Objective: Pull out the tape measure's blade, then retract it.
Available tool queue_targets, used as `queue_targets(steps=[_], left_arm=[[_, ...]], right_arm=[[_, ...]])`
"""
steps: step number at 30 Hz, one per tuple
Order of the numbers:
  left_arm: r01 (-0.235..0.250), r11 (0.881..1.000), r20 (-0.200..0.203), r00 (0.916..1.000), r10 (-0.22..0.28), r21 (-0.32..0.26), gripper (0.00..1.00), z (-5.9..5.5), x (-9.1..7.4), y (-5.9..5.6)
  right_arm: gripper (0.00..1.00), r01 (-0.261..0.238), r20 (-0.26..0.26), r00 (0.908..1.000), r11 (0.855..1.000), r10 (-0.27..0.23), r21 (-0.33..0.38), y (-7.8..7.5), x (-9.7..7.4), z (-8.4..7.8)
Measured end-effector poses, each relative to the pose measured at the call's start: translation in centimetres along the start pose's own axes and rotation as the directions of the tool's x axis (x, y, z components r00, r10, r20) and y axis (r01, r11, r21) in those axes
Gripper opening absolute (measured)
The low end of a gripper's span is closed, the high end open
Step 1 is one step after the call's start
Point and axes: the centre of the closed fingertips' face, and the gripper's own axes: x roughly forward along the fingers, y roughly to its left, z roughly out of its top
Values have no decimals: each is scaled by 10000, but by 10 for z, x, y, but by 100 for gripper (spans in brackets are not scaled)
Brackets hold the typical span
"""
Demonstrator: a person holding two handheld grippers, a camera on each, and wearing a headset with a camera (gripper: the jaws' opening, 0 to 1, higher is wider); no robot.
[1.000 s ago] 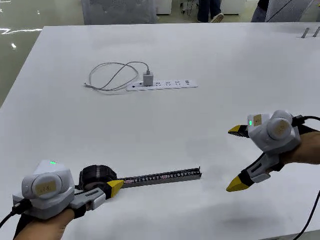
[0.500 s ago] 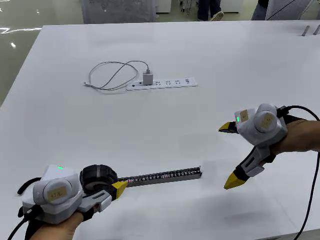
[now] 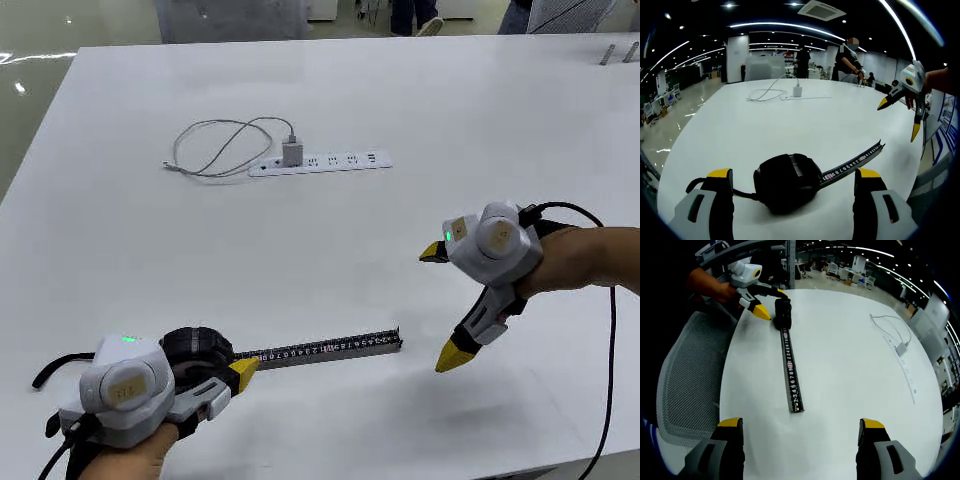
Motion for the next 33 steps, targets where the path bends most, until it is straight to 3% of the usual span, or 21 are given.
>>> queue_targets(steps=[3, 5, 7, 11, 14, 18, 23, 29, 33], left_arm=[[-15, 10000, 52, 10000, 15, -93, 99, 0, 1, -1], [31, 9999, 315, 9995, -26, -156, 99, 2, 3, -2], [34, 10000, 91, 10000, -33, -12, 99, -4, 7, -4], [-272, 9994, 113, 9996, 274, -193, 99, -4, 10, 2], [-485, 9982, 315, 9983, 496, -366, 99, -1, 11, 6], [-634, 9970, 196, 9977, 644, -446, 99, -4, 13, 9], [-671, 9973, 239, 9974, 678, -282, 99, -5, 13, 10], [-868, 9941, 204, 9959, 883, -647, 99, -6, 14, 15], [-887, 9936, 250, 9956, 907, -695, 99, -6, 13, 15]], right_arm=[[94, -29, -69, 10000, 10000, 28, -33, -3, 6, 0], [92, -77, -71, 9999, 10000, 77, 10, -4, 10, 0], [90, -69, -150, 9999, 10000, 68, -38, -4, 14, 0], [88, -168, -253, 9995, 9997, 164, -164, -2, 23, -2], [81, -275, -345, 9991, 9986, 260, -446, 1, 31, -3], [72, -417, -585, 9976, 9969, 378, -665, 2, 39, -6], [68, -478, -526, 9977, 9959, 438, -771, 2, 44, -3], [56, -707, -456, 9967, 9937, 670, -868, 5, 49, -5], [49, -589, -396, 9977, 9939, 554, -929, 2, 52, -4]])
